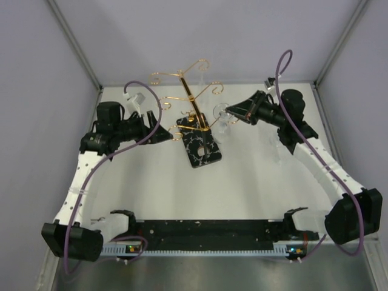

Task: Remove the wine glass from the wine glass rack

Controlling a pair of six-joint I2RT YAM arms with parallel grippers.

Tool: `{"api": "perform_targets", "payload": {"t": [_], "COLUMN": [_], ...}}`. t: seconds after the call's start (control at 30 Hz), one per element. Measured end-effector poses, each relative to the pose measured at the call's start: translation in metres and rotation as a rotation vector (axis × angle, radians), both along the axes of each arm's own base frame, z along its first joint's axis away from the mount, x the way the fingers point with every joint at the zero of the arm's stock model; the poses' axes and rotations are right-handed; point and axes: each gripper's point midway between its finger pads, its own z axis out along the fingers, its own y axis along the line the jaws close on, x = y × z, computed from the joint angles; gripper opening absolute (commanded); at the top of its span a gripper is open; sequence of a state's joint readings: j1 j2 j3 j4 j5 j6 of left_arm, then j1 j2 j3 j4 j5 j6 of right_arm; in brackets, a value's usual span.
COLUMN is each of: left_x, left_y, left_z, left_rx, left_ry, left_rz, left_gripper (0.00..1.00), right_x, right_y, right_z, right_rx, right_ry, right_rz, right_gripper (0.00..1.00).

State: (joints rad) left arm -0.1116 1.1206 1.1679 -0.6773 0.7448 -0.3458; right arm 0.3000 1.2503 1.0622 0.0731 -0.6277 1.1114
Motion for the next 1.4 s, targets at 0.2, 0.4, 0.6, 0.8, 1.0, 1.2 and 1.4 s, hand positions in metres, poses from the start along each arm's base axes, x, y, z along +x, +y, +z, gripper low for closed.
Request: {"api": "perform_targets", "payload": {"t": [0.2,0.4,0.6,0.8,1.0,1.2,1.4], "left_x": [-0.013,-0.019,-0.035,-0.068,-0.087,-0.086,-0.072], "left_y": [0.001,-0.002,-0.009,-0.021,-0.029,-0.033,-0.035], "left_z": [0.005,0.008,0.023,0.054,0.100,0.127,0.155], "left_rx": [-0.009,-0.036,-0.109,-0.275,-0.460,-0.611,-0.764], "left_ry": [-0.005,0.019,0.022,-0.023,-0.074,-0.061,-0.033], "left_rz": [0.002,-0.006,-0.033,-0.088,-0.136,-0.155,-0.150], "left_gripper": [0.78,0.78,0.78,0.77,0.77,0.77,0.78], "right_x": [-0.017,-0.034,-0.067,-0.100,-0.135,-0.168,-0.180], "right_y": [0.011,0.008,0.000,-0.007,-0.016,-0.022,-0.011], "right_z": [-0.009,-0.001,0.017,0.059,0.149,0.221,0.255], "right_rx": [-0.023,-0.028,-0.025,0.022,0.115,0.228,0.303], "right_ry": [0.033,0.026,0.005,-0.050,-0.215,-0.356,-0.381], "right_rz": [0.066,0.092,0.126,0.158,0.181,0.233,0.311], "right_gripper": [0.00,0.00,0.00,0.00,0.00,0.00,0.00]}}
